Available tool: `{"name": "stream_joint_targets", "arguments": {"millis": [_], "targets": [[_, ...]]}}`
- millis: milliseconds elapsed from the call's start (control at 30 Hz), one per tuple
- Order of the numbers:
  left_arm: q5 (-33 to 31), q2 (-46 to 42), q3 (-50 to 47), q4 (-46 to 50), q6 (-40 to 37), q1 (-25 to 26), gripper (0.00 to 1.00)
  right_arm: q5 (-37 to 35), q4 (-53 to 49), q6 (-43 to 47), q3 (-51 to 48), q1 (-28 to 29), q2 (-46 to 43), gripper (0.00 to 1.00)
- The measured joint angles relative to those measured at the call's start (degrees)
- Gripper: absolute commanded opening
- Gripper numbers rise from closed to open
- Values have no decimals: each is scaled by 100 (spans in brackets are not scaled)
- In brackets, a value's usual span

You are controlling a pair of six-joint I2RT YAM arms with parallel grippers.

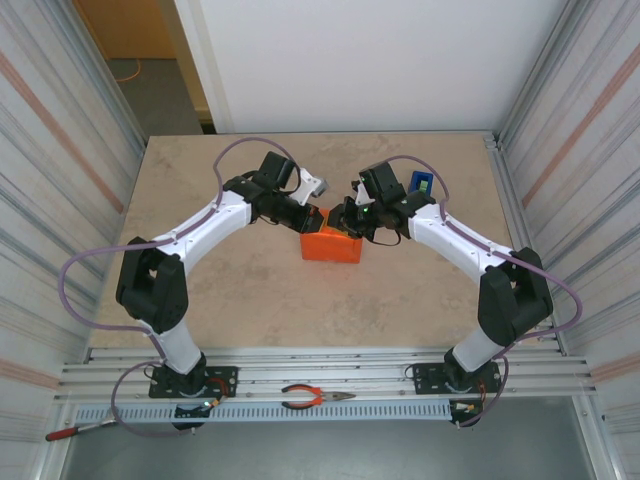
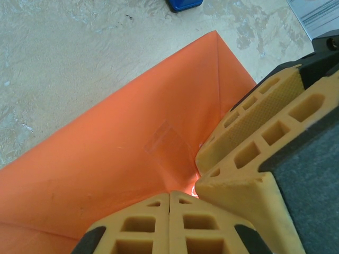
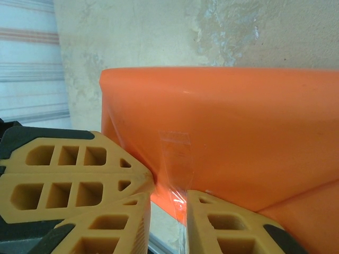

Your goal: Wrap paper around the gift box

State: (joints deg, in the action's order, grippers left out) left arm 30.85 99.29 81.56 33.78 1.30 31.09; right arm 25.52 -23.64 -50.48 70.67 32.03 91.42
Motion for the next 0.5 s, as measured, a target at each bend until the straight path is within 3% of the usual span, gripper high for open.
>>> {"name": "stream_joint_targets", "arguments": {"millis": [500], "targets": [[0, -33, -59, -66, 4, 0, 0, 22, -37, -160, 48, 0, 0, 32]]}}
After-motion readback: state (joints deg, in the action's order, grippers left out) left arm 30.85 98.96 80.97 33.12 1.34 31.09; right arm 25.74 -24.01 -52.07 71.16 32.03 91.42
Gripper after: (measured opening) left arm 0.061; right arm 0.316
